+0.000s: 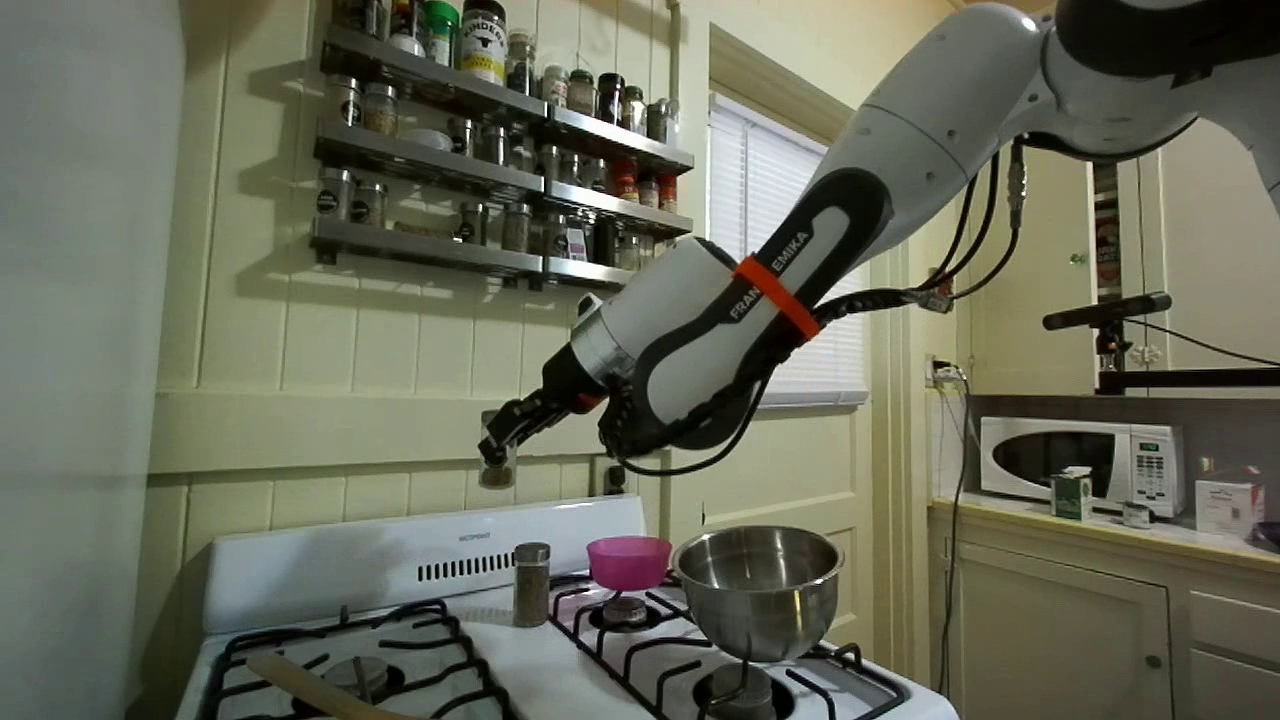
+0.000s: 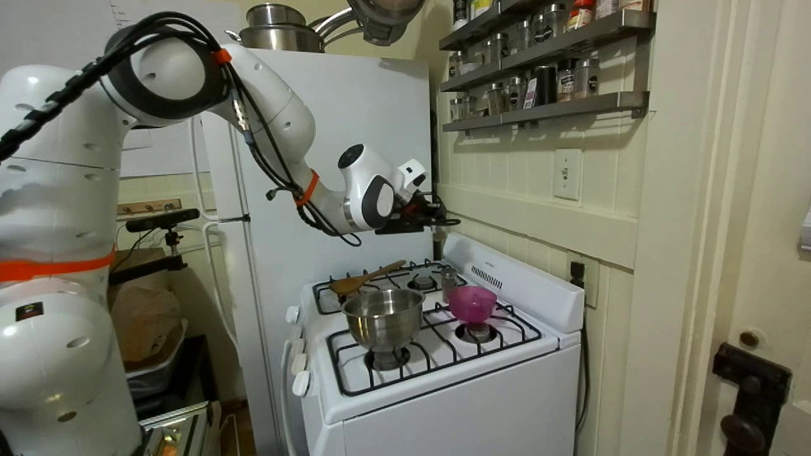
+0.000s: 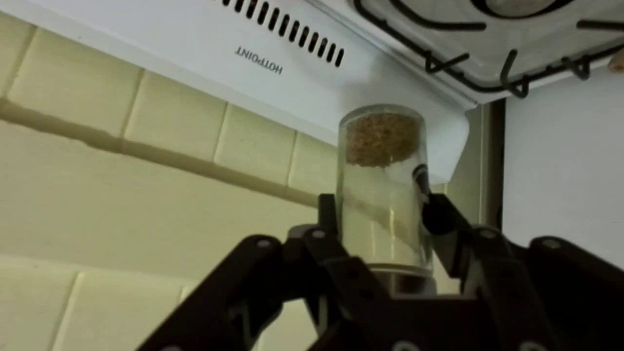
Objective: Remove the jar from the top of the stack and place it on the middle shelf.
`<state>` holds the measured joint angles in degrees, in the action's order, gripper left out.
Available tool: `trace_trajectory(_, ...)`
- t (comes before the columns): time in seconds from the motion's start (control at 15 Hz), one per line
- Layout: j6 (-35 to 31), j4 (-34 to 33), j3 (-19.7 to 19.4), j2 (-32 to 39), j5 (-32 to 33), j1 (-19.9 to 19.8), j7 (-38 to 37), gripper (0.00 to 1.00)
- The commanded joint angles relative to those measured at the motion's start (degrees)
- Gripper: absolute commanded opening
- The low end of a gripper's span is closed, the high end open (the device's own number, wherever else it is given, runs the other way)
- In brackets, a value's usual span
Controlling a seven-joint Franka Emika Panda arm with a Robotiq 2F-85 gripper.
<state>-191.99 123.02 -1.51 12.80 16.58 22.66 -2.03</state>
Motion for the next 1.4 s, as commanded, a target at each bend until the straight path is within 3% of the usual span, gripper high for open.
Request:
trace_trajectory(0.0,7.80,3.61,-12.57,-11.29,-5.91,10.88,-0.75,0.24)
trace_trajectory(0.13,13.27,2.88,-18.81,-16.35,-1.54,13.74,-5.77,0.24)
trace_trajectory(0.2,16.22,1.59,-19.56,-18.10,4.18,12.52,-11.20,0.24)
trace_trajectory(0.4,25.06,-0.85,-13.36,-25.56,17.59,3.81,-24.15,0.24)
trace_trajectory(0.53,30.92,-0.47,-9.00,-31.24,24.58,1.47,-32.36,0.24)
trace_trajectory(0.8,40.40,0.31,-2.30,-40.52,22.23,2.69,-36.78,0.24)
trace_trajectory(0.87,41.30,0.08,7.05,-41.90,17.65,-7.40,-34.89,0.24)
trace_trajectory(1.0,39.46,0.35,10.26,-45.15,16.96,-12.27,-34.99,0.24)
trace_trajectory(1.07,38.94,-1.01,10.89,-42.15,13.41,-12.31,-31.68,0.49)
trace_trajectory(1.2,39.11,-0.86,13.38,-44.53,13.15,-15.72,-31.99,0.49)
trace_trajectory(1.33,39.13,-0.51,13.49,-45.03,13.19,-16.41,-32.02,0.49)
